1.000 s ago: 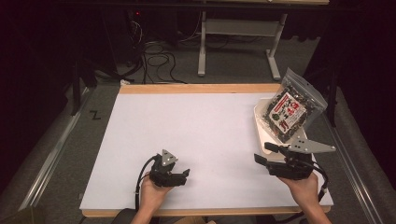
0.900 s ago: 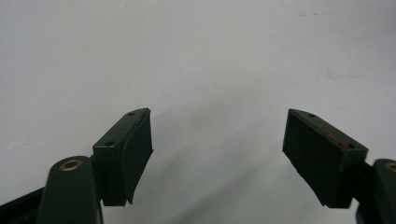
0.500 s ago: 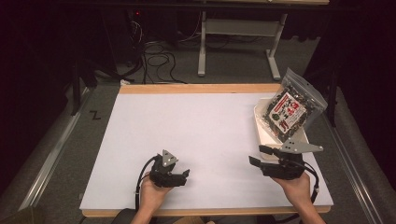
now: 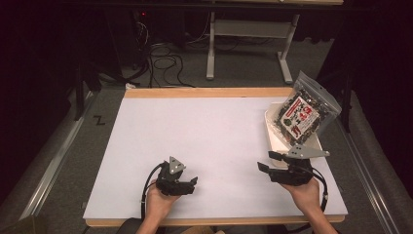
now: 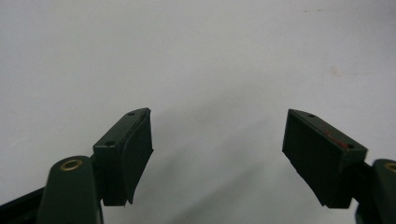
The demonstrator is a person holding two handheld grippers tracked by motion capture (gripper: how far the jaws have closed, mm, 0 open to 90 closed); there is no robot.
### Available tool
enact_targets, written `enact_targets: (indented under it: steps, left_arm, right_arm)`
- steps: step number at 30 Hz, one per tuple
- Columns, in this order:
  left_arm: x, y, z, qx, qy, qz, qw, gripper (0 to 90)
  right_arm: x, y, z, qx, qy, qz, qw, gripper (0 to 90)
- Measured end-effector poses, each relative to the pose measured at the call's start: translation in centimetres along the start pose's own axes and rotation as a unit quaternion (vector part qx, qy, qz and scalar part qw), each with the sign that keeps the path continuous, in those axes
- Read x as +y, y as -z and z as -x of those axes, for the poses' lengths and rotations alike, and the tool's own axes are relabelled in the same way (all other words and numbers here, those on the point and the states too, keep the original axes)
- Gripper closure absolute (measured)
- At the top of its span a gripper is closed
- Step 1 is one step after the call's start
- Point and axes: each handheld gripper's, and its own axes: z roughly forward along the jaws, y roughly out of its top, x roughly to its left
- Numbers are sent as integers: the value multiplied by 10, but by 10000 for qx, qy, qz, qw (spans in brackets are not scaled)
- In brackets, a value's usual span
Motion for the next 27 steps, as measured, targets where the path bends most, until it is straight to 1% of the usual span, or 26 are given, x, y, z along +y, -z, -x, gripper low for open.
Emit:
enact_targets:
  steps: [3, 6, 9, 12, 13, 14, 16, 18, 19, 22, 25, 27]
  left_arm:
    - [0, 0, 0, 14, -17, -5, 10000, 247]
    - [0, 1, -1, 22, 14, 2, 10000, 247]
    - [0, 0, -1, 31, 40, -6, 10000, 247]
    - [0, 1, -1, 36, 33, -6, 10000, 247]
    - [0, 1, -1, 36, 33, -6, 10000, 247]
    - [-1, 1, -1, 38, 36, -6, 10000, 247]
    - [-1, 1, -1, 41, 45, -9, 10000, 247]
    - [-1, 0, -2, 36, 67, -15, 10000, 247]
    - [-1, 0, -2, 42, 69, -23, 10000, 247]
    - [-1, 0, -1, 36, 57, -21, 10000, 247]
    - [-1, 1, -2, 41, 63, -19, 10000, 248]
    - [-1, 0, -2, 42, 89, -35, 9999, 248]
  right_arm:
    - [-1, -4, 2, -83, -15, -39, 10000, 386]
    - [-2, -7, 2, -104, -29, -70, 9999, 387]
    - [-3, -12, 3, -169, 30, -154, 9997, 386]
    - [-3, -15, 2, -309, 109, -212, 9992, 386]
    - [-3, -15, 2, -309, 109, -212, 9992, 386]
    - [-4, -17, 2, -359, 154, -261, 9989, 387]
    - [-4, -19, 2, -377, 144, -273, 9988, 387]
    - [-4, -23, 4, -408, 174, -331, 9985, 387]
    - [-4, -24, 4, -430, 152, -368, 9983, 387]
    - [-5, -27, 5, -453, 119, -370, 9982, 387]
    - [-6, -30, 6, -460, 159, -393, 9980, 388]
    - [-9, -34, 7, -529, 149, -461, 9974, 387]
